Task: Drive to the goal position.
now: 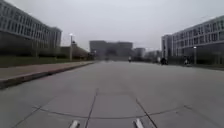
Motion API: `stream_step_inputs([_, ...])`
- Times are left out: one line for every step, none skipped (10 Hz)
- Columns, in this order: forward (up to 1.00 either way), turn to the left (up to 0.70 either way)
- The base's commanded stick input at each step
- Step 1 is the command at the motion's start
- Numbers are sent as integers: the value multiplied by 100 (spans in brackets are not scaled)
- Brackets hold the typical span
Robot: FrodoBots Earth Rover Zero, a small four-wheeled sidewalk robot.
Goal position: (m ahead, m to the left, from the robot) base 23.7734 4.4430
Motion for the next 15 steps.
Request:
stream_step_inputs([70, 0])
stream_step_inputs([70, 0])
stream_step_inputs([70, 0])
stream_step_inputs([70, 0])
stream_step_inputs([70, 0])
stream_step_inputs([70, 0])
stream_step_inputs([70, 0])
stream_step_inputs([70, 0])
stream_step_inputs([70, 0])
stream_step_inputs([70, 0])
stream_step_inputs([70, 35])
stream_step_inputs([70, 35])
stream_step_inputs([70, 35])
stream_step_inputs([70, 35])
stream_step_inputs([70, 35])
